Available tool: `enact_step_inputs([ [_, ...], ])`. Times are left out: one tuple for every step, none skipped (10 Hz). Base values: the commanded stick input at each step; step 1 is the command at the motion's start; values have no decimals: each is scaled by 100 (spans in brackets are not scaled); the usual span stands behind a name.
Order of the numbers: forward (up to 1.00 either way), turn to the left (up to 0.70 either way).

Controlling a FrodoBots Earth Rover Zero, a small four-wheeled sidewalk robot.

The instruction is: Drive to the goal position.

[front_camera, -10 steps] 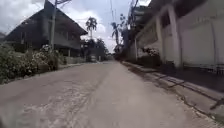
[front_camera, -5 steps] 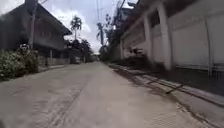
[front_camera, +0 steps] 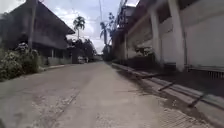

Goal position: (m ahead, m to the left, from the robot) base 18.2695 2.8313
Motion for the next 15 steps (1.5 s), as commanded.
enact_step_inputs([
  [100,15],
  [100,11],
  [100,7],
  [100,3],
  [100,0],
  [100,0],
  [100,0],
  [100,0],
  [100,0],
  [100,0],
  [100,0],
  [100,0],
  [100,0],
  [100,0],
  [100,0],
])
